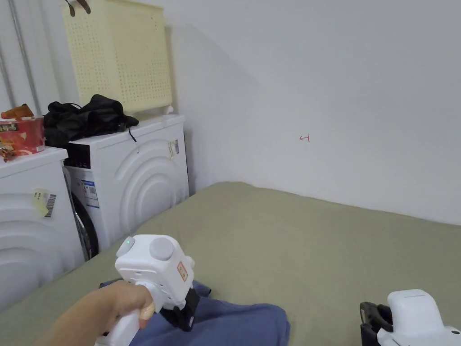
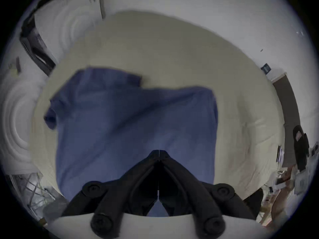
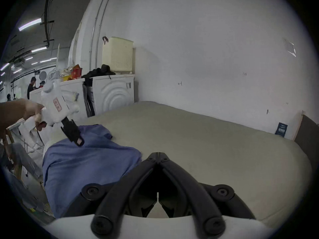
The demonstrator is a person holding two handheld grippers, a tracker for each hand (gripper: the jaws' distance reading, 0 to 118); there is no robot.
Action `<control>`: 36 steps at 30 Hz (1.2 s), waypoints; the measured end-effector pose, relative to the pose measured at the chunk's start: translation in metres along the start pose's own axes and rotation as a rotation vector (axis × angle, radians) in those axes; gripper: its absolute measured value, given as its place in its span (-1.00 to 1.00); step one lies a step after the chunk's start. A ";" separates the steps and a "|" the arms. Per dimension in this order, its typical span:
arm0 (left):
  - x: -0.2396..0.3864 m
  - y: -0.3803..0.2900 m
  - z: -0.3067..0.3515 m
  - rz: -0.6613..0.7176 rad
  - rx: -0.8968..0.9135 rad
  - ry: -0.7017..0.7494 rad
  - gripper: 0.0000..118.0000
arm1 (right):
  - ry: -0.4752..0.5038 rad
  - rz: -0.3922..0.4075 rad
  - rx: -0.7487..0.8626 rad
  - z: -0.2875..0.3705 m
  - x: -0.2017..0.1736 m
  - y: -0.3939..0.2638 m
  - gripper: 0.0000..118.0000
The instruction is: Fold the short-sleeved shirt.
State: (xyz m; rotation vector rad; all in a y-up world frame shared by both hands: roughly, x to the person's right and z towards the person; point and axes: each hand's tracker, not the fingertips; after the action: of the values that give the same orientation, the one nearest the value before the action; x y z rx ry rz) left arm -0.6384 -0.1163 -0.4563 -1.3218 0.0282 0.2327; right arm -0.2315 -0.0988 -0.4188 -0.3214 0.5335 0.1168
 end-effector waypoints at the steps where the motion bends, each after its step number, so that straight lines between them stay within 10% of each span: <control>1: -0.001 0.000 -0.010 0.020 -0.045 0.025 -0.45 | 0.001 -0.010 -0.003 -0.005 0.001 -0.003 -1.00; 2: -0.001 -0.003 -0.018 0.024 -0.034 0.026 -0.23 | 0.005 -0.018 -0.006 -0.009 0.002 -0.005 -1.00; 4: 0.000 -0.015 -0.031 0.016 -0.039 0.017 1.00 | 0.009 -0.025 -0.011 -0.014 0.002 -0.010 -1.00; 5: -0.002 -0.025 -0.032 0.017 0.008 -0.021 1.00 | 0.010 -0.026 -0.013 -0.015 0.002 -0.013 -1.00; 9: -0.004 -0.024 -0.051 0.037 -0.022 -0.028 0.46 | 0.014 -0.042 -0.015 -0.015 0.002 -0.019 -1.00; 11: -0.004 -0.022 -0.063 0.012 -0.058 -0.005 -0.24 | 0.008 -0.039 -0.021 -0.014 0.002 -0.021 -1.00; 15: -0.004 -0.026 -0.061 0.022 0.003 0.012 -1.00 | -0.002 -0.031 -0.034 -0.006 0.008 -0.024 -1.00; 22: 0.010 -0.011 0.002 0.085 0.142 -0.086 -1.00 | -0.064 -0.031 -0.011 0.026 0.041 -0.021 -1.00; 36: 0.243 0.016 0.153 -0.375 0.427 -0.265 -1.00 | -0.415 -0.072 0.006 0.142 0.184 -0.010 -1.00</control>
State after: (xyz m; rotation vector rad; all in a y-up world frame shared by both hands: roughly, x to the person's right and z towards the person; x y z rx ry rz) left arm -0.4207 0.0713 -0.4701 -0.8423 -0.3731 0.0733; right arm -0.0036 -0.0568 -0.3960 -0.2999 0.1107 0.1081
